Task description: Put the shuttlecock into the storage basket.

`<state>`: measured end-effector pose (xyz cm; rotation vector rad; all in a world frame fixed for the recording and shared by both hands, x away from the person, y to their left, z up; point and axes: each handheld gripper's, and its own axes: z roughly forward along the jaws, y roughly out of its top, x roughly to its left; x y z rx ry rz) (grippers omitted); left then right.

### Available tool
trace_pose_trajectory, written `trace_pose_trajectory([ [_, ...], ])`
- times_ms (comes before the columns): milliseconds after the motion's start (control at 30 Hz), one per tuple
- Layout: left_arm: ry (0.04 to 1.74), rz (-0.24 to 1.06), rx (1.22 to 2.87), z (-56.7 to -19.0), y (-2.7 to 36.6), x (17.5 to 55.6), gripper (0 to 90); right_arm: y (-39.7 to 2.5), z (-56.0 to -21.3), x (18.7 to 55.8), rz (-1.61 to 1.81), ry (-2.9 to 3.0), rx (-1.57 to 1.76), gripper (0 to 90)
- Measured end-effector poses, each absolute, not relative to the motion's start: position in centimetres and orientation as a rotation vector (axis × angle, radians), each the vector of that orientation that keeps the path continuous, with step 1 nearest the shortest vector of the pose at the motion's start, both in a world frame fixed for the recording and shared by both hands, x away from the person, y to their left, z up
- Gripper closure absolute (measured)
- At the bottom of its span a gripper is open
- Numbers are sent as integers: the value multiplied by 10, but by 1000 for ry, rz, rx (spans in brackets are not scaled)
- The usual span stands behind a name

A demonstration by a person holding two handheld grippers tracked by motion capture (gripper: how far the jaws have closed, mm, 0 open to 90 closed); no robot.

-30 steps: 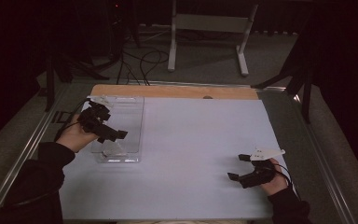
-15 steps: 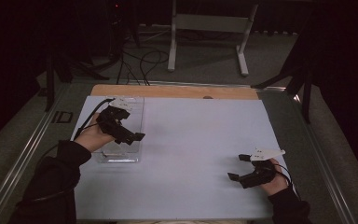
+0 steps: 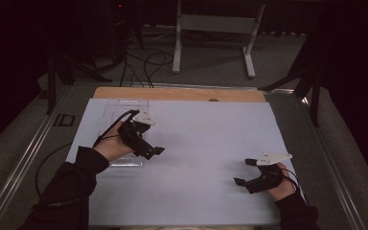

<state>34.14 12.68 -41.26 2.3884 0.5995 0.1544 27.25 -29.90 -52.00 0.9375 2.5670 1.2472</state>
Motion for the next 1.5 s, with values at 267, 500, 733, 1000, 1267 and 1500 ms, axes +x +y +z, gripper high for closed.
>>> trace_pose_trajectory([
  [267,488,143,2418,-425,104,331,0,-298,-521,273,1212,2567,914,90],
  [500,459,80,2406,-438,88,323,0,-298,-521,273,1221,2571,914,90],
  [733,455,40,2376,-452,82,315,0,-297,-522,272,1230,2576,923,90],
  [1000,441,3,2371,-467,81,300,0,-297,-522,271,1244,2575,915,90],
  [1267,417,-18,2384,-485,83,283,0,-297,-522,271,1230,2584,906,90],
  [1500,423,-32,2415,-498,92,273,0,-297,-523,271,1233,2579,898,90],
])
